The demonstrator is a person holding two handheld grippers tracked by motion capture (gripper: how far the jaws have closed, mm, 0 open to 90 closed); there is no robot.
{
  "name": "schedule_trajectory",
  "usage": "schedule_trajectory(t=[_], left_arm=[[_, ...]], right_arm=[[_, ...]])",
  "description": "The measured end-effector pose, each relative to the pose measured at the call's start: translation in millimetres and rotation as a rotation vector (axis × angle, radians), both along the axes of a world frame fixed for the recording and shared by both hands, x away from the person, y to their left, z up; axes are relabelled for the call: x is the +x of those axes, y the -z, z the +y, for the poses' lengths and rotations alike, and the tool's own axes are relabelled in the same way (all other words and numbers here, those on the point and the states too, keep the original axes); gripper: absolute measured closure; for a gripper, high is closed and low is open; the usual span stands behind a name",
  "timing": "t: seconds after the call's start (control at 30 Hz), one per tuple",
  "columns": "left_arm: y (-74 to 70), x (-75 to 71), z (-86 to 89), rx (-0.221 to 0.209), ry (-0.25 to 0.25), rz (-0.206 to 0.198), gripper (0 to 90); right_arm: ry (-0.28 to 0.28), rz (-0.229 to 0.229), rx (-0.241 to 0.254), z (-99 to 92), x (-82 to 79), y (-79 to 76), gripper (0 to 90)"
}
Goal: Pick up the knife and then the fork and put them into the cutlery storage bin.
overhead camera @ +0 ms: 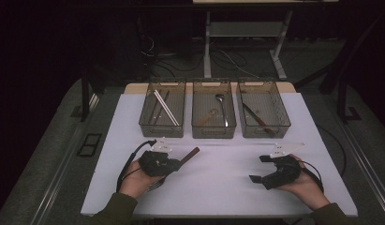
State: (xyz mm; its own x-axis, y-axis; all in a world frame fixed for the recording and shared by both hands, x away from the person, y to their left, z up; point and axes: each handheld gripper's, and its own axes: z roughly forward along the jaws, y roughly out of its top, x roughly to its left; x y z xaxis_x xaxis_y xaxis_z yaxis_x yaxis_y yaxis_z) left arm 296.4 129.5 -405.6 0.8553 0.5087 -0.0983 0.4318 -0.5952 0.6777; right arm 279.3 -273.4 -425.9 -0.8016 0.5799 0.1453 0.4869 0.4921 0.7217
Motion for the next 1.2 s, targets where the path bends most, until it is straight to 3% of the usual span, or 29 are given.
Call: schedule_trajectory(t=[0.2, 0.4, 0.6, 0.77, 0.97, 1.2], left_arm=[[-11.4, 1.2, -12.9, -0.017, 0.062, -0.007, 77.0], [-16.0, 4.0, -34.7, 0.003, 0.146, -0.011, 76.9], [-17.6, 3.9, -60.1, 0.021, 0.237, -0.001, 76.9], [-18.8, 3.1, -81.1, 0.038, 0.317, 0.003, 76.9], [-21.0, 1.6, -100.9, 0.056, 0.378, 0.001, 76.9], [-20.0, 1.8, -115.4, 0.083, 0.433, 0.004, 76.9]], right_arm=[[-0.032, -0.005, 0.002, 3.6, 3.7, -6.7, 11.9], [-0.095, -0.028, -0.019, 10.0, 8.1, -19.4, 12.0], [-0.141, -0.037, 0.001, 19.3, 14.3, -31.2, 14.4], [-0.203, -0.011, 0.009, 29.7, 19.4, -36.0, 15.3], [-0.240, -0.013, -0.016, 41.9, 22.8, -36.7, 15.4], [-0.338, 0.003, -0.056, 57.1, 23.4, -38.7, 34.0]])
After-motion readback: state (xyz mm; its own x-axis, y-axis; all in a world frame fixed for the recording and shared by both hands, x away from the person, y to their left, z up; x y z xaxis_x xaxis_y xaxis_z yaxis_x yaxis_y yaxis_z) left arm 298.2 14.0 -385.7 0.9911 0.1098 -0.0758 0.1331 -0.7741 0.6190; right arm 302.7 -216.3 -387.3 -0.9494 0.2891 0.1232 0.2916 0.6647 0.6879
